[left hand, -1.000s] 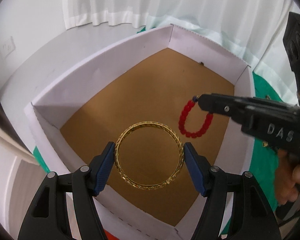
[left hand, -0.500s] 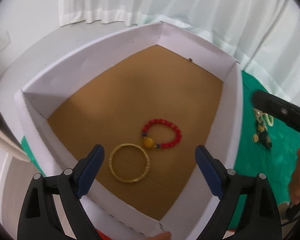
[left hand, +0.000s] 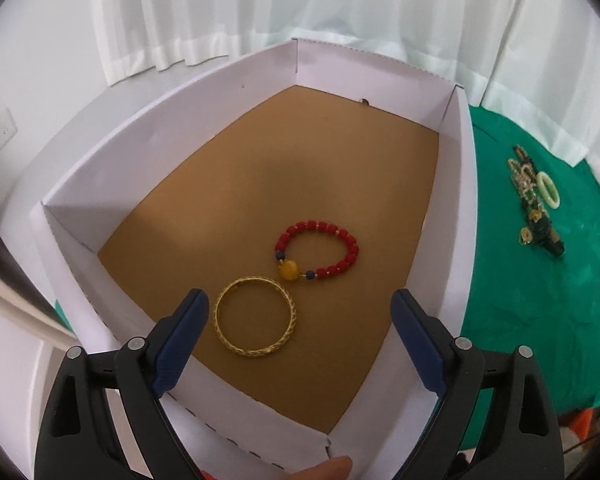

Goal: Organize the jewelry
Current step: 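Withdraw both tools from the box back toward the jewelry pile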

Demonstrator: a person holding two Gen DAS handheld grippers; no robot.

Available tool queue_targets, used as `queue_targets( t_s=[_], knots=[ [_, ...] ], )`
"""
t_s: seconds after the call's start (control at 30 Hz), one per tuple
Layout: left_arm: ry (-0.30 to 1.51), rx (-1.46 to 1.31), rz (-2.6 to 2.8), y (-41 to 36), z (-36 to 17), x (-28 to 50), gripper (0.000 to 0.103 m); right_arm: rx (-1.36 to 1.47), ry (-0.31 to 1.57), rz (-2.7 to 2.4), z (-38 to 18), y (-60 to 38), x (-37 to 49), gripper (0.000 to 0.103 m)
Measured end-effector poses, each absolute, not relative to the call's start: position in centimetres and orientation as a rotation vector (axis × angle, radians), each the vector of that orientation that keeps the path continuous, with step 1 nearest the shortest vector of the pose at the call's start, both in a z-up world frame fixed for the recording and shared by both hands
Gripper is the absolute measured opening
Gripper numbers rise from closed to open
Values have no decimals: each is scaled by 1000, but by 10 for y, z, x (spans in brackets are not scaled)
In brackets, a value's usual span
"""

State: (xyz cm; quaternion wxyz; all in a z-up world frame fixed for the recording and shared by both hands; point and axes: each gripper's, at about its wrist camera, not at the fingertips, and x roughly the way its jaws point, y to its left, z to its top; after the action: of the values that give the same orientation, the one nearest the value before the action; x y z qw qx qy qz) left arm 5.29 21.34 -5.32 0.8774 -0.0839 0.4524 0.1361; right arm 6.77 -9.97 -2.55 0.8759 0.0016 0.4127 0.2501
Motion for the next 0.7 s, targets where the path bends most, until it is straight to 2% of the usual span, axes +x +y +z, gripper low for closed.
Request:
queue_targets(
  t_s=[0.13,0.2,0.23,0.3,0.6,0.7],
  knots=[
    [960,-263,230,222,-53,52,94,50,873,482,-34,-124,57,64],
    [905,-365,182,227,-49,46,96,72,872,461,-36,-133,54,64],
    [872,-410,157,229,-47,43,102,81,870,450,-36,-137,52,64],
    [819,-444,137,228,-44,41,102,93,862,437,-36,-143,51,64],
    [707,-303,179,204,-22,39,103,102,868,423,-41,-146,49,64],
    [737,-277,161,203,-24,45,103,108,881,420,-46,-146,48,64]
  ],
)
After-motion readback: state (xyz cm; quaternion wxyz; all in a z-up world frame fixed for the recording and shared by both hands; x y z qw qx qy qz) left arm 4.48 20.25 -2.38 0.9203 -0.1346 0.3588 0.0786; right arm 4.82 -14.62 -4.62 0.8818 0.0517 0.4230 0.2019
